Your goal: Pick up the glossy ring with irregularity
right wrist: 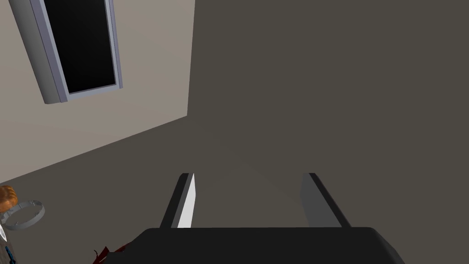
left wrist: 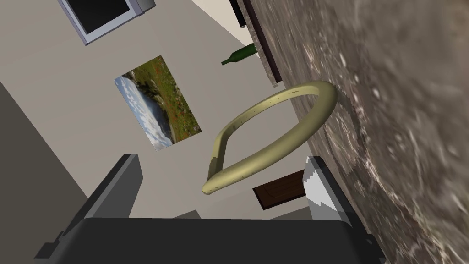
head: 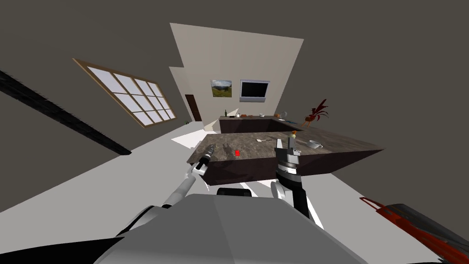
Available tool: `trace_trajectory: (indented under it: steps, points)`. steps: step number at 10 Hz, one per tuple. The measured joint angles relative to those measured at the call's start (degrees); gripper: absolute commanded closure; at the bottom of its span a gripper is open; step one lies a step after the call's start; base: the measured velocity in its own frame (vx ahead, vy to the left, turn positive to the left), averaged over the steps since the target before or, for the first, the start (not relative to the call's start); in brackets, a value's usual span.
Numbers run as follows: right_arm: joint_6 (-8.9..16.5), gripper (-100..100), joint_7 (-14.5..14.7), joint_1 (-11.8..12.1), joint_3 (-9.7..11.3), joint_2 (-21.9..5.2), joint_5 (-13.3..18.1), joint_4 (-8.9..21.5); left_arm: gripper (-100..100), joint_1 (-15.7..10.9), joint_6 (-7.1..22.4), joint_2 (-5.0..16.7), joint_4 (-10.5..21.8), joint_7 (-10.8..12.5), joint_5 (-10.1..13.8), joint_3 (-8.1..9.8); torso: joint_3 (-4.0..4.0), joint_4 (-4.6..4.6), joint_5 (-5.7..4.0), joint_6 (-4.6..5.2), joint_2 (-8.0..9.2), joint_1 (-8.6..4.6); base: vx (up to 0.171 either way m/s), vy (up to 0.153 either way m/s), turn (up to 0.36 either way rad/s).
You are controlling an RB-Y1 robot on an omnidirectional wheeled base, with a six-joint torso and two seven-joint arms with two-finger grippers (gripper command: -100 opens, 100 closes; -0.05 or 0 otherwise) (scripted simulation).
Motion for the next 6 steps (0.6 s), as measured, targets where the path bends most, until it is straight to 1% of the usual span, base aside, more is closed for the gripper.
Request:
trace_trajectory:
  steps: [1,2,3,4,5,6]
  points:
    - [0.0,0,0.0,0.0,0.0,0.0,0.0,0.0,-100,-0.4,-0.2,0.0,1.2,0.0,0.0,-0.03,-0.04,-0.01,0.01,-0.01,-0.06,0.02,-0.036,-0.001,0.118]
    - [0.0,0,0.0,0.0,0.0,0.0,0.0,0.0,-100,-2.4,-0.9,-0.2,3.4,-0.5,0.8,-0.69,-0.01,-0.01,0.0,-0.01,-0.01,0.01,-0.047,-0.008,0.057]
    - [0.0,0,0.0,0.0,0.0,0.0,0.0,0.0,-100,-4.3,-1.2,0.1,5.1,-0.6,1.3,-1.2,0.02,0.01,0.0,0.0,0.03,-0.01,-0.026,-0.005,-0.01]
    - [0.0,0,0.0,0.0,0.0,0.0,0.0,0.0,-100,-5.2,-1.4,0.2,6.8,-0.7,1.5,-1.34,0.0,0.0,0.0,0.0,0.0,-0.01,-0.041,0.002,0.113]
    - [0.0,0,0.0,0.0,0.0,0.0,0.0,0.0,-100,-6.5,-1.6,0.7,7.6,-0.8,2.4,-2.21,0.02,0.01,0.0,-0.02,0.03,0.02,-0.048,-0.007,0.062]
    - [0.0,0,0.0,0.0,0.0,0.0,0.0,0.0,-100,-8.1,-2.0,0.8,9.1,-1.0,2.9,-2.66,0.03,0.01,0.0,0.0,0.05,-0.01,-0.031,-0.008,-0.011]
